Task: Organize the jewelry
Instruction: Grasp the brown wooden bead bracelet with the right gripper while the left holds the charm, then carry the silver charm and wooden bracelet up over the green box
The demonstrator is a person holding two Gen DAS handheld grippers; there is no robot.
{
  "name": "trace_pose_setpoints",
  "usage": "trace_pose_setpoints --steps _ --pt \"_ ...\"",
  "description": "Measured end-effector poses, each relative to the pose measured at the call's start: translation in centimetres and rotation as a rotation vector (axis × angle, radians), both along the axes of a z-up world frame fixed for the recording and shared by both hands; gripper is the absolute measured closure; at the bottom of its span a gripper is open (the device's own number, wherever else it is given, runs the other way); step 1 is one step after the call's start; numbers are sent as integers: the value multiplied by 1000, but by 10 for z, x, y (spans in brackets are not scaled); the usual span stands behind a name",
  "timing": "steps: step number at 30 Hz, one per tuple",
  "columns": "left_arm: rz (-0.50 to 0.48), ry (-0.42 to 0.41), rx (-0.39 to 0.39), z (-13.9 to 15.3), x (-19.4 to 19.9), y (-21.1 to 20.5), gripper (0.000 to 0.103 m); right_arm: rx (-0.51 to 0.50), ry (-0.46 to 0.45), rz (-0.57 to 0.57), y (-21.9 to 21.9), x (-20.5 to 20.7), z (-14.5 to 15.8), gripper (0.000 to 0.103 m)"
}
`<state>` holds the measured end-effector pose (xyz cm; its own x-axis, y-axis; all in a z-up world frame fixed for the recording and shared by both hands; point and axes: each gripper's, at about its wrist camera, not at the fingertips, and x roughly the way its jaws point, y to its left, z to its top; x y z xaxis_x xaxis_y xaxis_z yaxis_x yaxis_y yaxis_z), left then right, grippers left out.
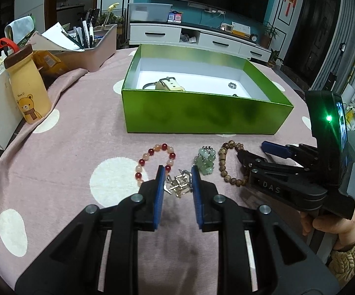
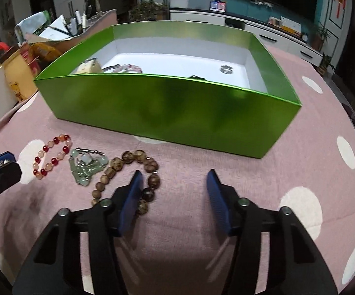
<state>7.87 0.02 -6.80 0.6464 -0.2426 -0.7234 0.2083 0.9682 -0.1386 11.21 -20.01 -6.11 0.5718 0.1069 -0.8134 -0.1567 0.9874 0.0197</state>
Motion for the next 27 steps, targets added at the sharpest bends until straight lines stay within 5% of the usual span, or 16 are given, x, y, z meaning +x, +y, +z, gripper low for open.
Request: trace_pose_setpoints --steps 5,20,27 --pt "0 3 1 0 0 0 82 -3 4 32 4 0 2 92" --pt "-13 7 -10 1 -7 -3 82 314 -33 -12 -59 -34 25 92" --pt "-23 0 -18 6 -12 -6 82 350 -122 -13 -77 -55 58 92"
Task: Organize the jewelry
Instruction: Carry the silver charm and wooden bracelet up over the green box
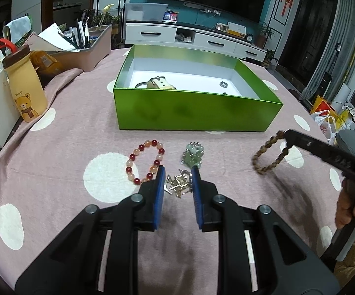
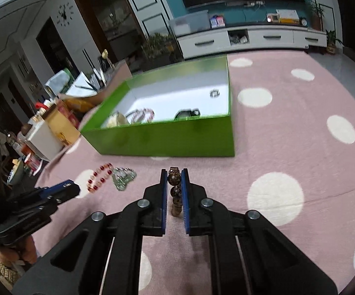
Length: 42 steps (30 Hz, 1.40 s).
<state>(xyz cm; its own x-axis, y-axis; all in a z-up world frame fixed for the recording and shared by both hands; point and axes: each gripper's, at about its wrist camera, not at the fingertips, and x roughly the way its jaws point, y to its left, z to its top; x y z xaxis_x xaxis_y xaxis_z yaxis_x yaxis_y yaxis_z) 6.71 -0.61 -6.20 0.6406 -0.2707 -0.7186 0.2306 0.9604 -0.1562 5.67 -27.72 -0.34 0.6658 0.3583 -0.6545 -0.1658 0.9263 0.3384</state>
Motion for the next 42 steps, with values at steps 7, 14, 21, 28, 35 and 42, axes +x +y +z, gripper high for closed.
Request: trace_pose_setpoints --steps 7,14,21,28,35,42 --pt "-12 -28 7 13 -3 -4 82 1 -62 -23 -15 -11 23 92" --pt "-9 -56 43 32 0 -12 82 16 -115 -31 -24 -15 45 92" --pt "-27 -95 59 50 4 -24 82 14 -145 -36 -27 -15 56 92" --pt "-37 -125 72 62 12 -31 82 8 -161 -47 -33 -14 63 92" --pt "-41 -145 83 70 25 -38 82 1 -164 -49 -36 -10 64 92" --pt "-48 -145 102 71 38 -44 82 2 -173 -46 -36 -5 68 92"
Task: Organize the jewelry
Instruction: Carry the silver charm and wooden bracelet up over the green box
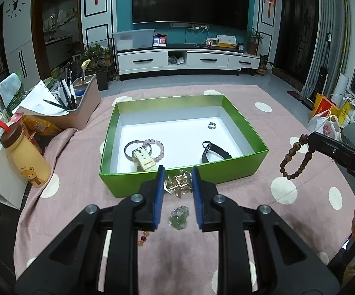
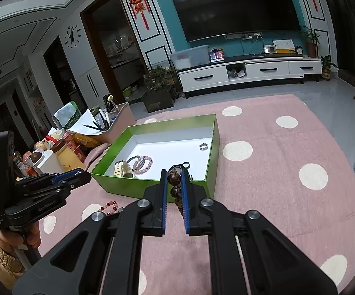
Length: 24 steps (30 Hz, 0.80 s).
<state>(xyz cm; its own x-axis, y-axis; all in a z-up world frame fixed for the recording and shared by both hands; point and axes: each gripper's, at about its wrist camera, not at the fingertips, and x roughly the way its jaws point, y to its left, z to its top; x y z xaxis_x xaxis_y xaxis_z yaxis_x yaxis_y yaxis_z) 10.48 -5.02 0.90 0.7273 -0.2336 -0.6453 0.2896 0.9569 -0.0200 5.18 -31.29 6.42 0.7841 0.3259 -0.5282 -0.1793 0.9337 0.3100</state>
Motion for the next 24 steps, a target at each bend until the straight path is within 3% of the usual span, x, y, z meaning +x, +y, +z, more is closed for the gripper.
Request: trace_pose_setpoints --steps 24 --pt "12 9 15 4 54 -13 82 -33 -15 25 13 39 9 92"
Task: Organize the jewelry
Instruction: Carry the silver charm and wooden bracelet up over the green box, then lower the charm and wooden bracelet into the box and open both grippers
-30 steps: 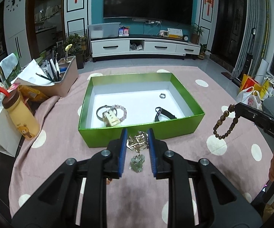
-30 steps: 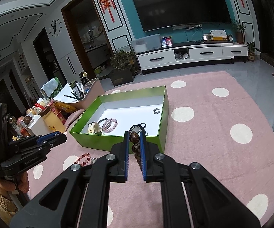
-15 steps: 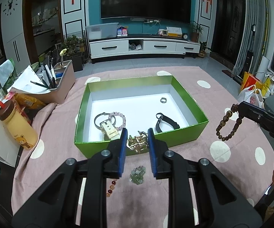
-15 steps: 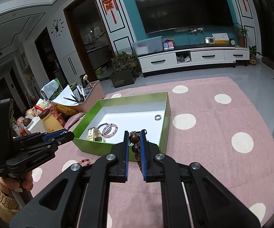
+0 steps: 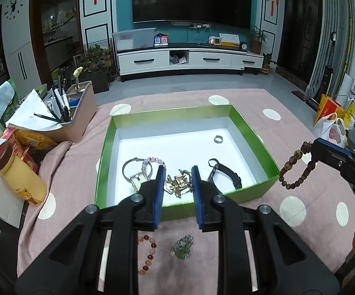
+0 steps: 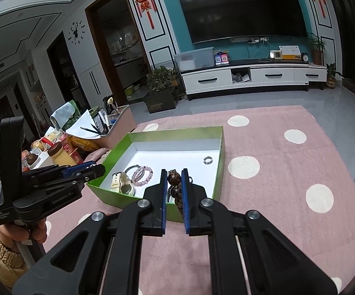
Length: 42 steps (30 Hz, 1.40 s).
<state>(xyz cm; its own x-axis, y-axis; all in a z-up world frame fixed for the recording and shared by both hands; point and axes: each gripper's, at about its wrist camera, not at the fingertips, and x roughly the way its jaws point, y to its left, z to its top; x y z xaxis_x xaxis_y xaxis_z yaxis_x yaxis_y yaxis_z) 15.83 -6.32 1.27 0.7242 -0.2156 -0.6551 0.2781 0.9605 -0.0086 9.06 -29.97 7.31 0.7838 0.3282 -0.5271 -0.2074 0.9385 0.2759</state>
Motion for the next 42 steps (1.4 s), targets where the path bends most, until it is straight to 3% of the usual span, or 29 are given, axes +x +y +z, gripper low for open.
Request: trace_pose_setpoints --steps 17,42 --pt "46 20 11 -5 56 -9 82 -58 6 11 22 58 5 92" --pt "60 92 41 -33 106 -27 82 -127 116 4 30 121 -32 92"
